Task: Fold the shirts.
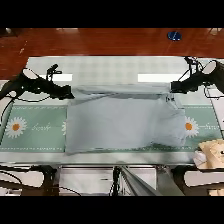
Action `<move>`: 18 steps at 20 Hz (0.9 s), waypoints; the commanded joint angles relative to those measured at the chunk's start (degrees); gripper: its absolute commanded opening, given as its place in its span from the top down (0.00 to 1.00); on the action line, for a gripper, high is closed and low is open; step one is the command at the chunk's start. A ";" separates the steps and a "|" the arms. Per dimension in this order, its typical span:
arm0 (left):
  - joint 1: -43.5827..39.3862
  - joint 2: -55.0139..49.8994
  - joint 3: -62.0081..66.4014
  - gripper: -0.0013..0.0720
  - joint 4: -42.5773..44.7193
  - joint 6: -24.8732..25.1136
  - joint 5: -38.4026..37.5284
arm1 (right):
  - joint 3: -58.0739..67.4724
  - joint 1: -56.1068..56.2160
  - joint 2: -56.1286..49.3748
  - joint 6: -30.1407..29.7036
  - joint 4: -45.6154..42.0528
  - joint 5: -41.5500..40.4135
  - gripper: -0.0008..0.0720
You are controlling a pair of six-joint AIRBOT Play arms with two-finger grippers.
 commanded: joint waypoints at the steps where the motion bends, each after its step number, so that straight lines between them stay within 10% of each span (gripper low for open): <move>1: 0.52 -0.50 -0.11 0.95 0.50 0.74 -0.17 | -0.24 0.00 -1.70 0.07 0.70 0.28 0.96; 16: 2.71 -2.21 2.21 0.95 0.63 2.49 -7.96 | -0.24 -2.38 -0.94 -0.28 -3.21 4.74 0.96; 18: 2.91 -2.36 2.25 0.74 0.48 4.44 -9.01 | -0.22 -2.40 -2.01 -0.28 -0.20 5.31 0.86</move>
